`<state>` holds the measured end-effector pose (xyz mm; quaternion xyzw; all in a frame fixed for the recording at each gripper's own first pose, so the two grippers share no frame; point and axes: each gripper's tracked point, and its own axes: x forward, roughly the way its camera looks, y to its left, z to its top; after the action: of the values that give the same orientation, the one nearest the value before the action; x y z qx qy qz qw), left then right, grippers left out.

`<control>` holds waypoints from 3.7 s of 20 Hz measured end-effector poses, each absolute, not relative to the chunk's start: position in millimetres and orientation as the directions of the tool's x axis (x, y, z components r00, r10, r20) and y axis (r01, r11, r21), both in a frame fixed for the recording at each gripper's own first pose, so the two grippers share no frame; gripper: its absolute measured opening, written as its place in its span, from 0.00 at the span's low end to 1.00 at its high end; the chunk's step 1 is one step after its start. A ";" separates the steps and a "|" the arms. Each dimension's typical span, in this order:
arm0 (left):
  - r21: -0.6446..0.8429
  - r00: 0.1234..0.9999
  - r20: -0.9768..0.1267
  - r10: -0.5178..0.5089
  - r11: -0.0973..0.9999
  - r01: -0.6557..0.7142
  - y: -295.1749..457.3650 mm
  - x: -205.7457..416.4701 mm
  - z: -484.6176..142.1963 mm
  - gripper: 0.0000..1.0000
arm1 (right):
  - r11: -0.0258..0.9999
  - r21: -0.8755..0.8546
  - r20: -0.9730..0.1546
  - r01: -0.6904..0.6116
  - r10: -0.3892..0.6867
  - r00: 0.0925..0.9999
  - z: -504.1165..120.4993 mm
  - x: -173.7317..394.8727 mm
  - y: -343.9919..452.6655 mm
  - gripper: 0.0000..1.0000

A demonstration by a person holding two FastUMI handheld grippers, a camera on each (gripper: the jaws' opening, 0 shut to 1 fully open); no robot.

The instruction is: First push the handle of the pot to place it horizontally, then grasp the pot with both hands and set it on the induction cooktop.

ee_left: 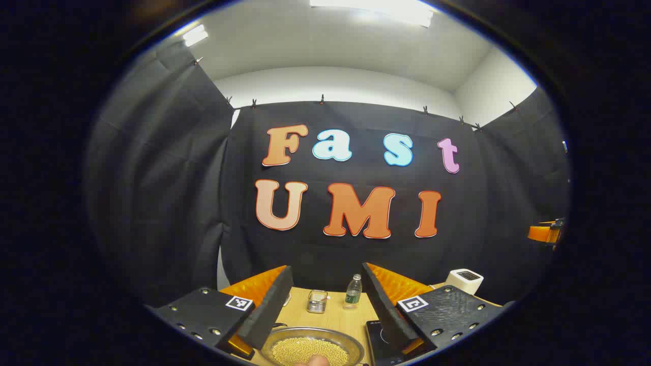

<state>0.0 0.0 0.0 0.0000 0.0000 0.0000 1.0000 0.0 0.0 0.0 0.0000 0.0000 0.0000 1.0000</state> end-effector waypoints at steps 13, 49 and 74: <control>-0.004 1.000 0.005 -0.019 1.000 0.019 -1.8 -10.7 4.1 0.88 | 1.000 0.004 -0.006 -0.014 0.014 1.000 -0.4 -1.8 4.5 1.00; -0.048 0.939 -0.200 -0.280 0.960 0.276 -36.7 -25.6 -91.1 0.02 | 1.000 0.016 -0.029 -0.003 0.003 1.000 -14.9 3.0 -5.4 0.95; -0.038 0.610 -0.764 -0.210 0.958 0.283 -4.9 -144.5 -347.8 0.03 | 0.998 0.025 -0.078 -0.060 0.062 0.995 -36.8 16.9 27.4 0.95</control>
<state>-144.5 -4.9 -347.8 0.0430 0.4197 -0.1375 0.8962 16.9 27.4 -36.8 0.0112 0.0394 0.0306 0.9987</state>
